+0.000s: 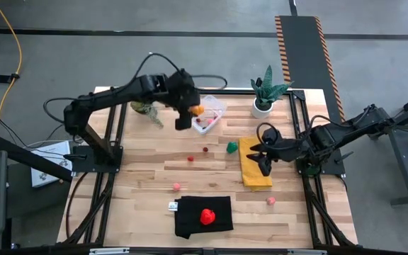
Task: Pick and placing Produce into tupperware
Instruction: Put the yellow mango into the transparent bin
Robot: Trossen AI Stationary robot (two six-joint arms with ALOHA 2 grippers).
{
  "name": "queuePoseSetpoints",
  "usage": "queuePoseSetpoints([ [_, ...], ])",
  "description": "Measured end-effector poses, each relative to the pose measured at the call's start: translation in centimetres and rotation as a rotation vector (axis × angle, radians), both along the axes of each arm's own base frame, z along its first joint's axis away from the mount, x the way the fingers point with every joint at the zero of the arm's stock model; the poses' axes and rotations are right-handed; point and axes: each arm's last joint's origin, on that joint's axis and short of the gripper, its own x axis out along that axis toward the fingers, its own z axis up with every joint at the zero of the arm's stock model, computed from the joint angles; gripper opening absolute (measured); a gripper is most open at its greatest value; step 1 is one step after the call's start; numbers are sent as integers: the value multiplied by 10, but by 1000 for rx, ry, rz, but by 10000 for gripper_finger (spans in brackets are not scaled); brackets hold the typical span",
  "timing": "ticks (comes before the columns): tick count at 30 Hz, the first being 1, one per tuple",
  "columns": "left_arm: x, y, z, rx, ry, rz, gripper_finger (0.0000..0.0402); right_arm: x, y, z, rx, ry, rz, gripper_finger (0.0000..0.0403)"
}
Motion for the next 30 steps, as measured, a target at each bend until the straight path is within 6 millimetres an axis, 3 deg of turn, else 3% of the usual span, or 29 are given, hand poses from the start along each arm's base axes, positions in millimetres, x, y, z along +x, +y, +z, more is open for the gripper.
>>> queuePoseSetpoints([
  [7,-11,38,-3,-14,-57,-5,205,0,-1,1,53,-36,-101,177],
  [18,3,89,-58,-102,13,30,205,1,-3,2,62,-73,-196,177],
  [24,16,99,-93,-146,85,17,205,1,-4,2,80,-87,-235,177],
  [30,25,106,-114,-166,106,21,205,1,-4,2,84,-88,-238,177],
])
